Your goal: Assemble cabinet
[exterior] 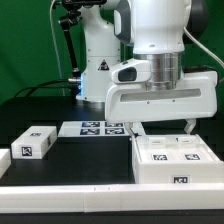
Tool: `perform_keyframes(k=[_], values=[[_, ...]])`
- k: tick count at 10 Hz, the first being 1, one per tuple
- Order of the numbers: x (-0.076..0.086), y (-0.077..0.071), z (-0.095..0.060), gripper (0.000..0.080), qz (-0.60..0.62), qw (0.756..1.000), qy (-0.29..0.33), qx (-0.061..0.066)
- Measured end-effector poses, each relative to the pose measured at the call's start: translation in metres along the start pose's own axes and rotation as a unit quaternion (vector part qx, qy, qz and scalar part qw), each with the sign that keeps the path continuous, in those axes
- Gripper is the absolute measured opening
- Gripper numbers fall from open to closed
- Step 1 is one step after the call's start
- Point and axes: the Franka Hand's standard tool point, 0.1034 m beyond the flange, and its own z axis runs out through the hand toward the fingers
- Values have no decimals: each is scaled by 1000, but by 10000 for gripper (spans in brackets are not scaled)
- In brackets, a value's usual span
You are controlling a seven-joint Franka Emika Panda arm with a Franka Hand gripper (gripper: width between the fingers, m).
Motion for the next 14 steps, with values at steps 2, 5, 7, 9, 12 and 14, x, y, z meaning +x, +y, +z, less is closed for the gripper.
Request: perform_keyframes(k=[2, 5, 7, 9, 12, 14], values=[[0, 0, 0, 796, -1, 1000, 0, 0], [-5, -5, 13, 796, 12, 1000, -8, 0], [-4, -7, 16, 796, 10, 1000, -9, 0], [-7, -9, 21, 796, 8, 1000, -14, 0], [-10, -9, 26, 796, 6, 1000, -19, 0], [-9, -7, 27, 690, 1, 1000, -19, 0]])
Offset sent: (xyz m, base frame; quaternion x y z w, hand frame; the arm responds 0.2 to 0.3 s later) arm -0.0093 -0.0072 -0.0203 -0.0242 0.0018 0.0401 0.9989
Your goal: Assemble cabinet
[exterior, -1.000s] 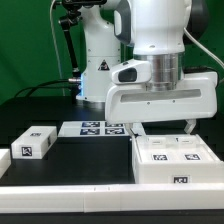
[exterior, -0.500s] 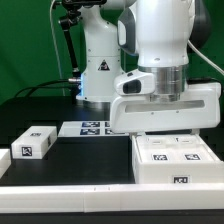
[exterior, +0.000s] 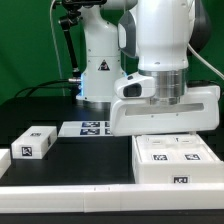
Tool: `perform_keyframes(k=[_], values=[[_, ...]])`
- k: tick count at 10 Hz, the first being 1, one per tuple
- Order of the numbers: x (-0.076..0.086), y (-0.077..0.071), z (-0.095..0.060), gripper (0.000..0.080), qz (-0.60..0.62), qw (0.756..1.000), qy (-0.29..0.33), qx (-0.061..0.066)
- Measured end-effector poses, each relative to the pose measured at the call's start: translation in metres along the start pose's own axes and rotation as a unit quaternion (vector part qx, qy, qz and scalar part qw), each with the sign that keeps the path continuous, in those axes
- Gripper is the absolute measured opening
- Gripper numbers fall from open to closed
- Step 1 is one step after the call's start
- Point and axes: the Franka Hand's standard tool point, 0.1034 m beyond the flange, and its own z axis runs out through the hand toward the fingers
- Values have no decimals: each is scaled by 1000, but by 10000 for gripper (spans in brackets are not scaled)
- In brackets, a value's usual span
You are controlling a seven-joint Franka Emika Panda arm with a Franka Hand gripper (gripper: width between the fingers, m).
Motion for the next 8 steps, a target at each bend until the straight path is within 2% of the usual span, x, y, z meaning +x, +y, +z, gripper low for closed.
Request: perform_keyframes(k=[1, 2, 3, 4, 8], values=[[0, 3, 0, 558, -5, 1000, 0, -1], [1, 4, 0, 558, -10, 1000, 1, -1], [2, 5, -1, 338, -15, 1000, 1, -1], [2, 5, -1, 202, -17, 1000, 1, -1], [2, 4, -1, 200, -19, 1000, 1, -1]])
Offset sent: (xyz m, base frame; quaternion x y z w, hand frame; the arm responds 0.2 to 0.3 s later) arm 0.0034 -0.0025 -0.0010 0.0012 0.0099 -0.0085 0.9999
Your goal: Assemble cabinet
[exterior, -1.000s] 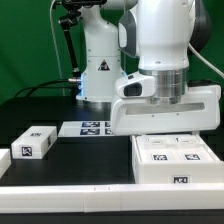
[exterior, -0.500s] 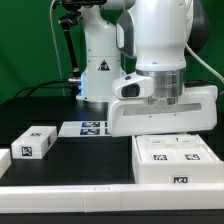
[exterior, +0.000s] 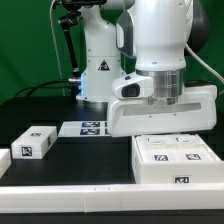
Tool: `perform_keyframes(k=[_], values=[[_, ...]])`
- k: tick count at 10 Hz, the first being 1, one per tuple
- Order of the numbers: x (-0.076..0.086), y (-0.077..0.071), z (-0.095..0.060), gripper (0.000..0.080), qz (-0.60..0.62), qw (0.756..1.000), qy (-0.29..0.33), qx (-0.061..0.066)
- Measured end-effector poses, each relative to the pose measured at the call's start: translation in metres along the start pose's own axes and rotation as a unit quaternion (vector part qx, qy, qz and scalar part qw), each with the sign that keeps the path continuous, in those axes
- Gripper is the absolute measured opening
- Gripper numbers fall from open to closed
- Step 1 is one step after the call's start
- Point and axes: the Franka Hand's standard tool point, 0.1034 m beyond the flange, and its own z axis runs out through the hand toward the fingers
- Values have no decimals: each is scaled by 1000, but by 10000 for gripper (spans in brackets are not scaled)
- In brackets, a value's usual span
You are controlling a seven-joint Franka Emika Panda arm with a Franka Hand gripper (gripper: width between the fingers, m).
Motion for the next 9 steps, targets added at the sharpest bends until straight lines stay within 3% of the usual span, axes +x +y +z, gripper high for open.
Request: perform_keyframes(k=[4, 9], values=[[-1, 0, -1, 200, -4, 1000, -2, 0], [0, 4, -36, 202, -24, 999, -22, -4]])
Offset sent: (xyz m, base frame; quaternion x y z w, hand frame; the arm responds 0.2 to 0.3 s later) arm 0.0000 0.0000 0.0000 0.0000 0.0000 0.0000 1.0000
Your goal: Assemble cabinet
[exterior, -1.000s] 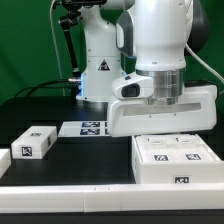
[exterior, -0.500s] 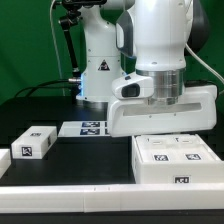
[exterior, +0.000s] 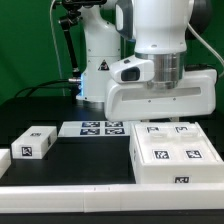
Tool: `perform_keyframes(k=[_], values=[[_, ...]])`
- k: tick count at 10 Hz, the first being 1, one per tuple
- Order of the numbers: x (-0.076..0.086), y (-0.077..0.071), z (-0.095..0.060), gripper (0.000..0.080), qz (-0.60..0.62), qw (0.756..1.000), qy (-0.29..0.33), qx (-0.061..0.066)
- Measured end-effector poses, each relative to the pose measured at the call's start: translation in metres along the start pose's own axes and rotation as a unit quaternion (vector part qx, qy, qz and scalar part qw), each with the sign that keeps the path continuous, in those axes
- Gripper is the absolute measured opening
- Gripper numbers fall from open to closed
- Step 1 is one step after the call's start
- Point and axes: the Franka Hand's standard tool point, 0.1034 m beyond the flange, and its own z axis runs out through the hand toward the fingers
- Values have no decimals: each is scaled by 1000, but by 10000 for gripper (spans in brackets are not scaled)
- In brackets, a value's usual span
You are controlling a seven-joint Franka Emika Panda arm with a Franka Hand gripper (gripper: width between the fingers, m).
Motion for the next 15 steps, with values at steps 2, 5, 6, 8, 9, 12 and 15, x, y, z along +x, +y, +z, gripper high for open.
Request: perform_keyframes(k=[2, 5, 6, 8, 9, 12, 15], values=[[-2, 0, 3, 202, 0, 1000, -3, 0], [-2, 0, 2, 202, -1, 1000, -5, 0], [-1, 2, -9, 202, -5, 1000, -15, -1], [1, 4, -27, 202, -12, 1000, -20, -3], [4, 4, -35, 202, -13, 1000, -22, -3], [4, 4, -38, 202, -13, 1000, -23, -4], [5, 7, -44, 202, -19, 999, -30, -4]])
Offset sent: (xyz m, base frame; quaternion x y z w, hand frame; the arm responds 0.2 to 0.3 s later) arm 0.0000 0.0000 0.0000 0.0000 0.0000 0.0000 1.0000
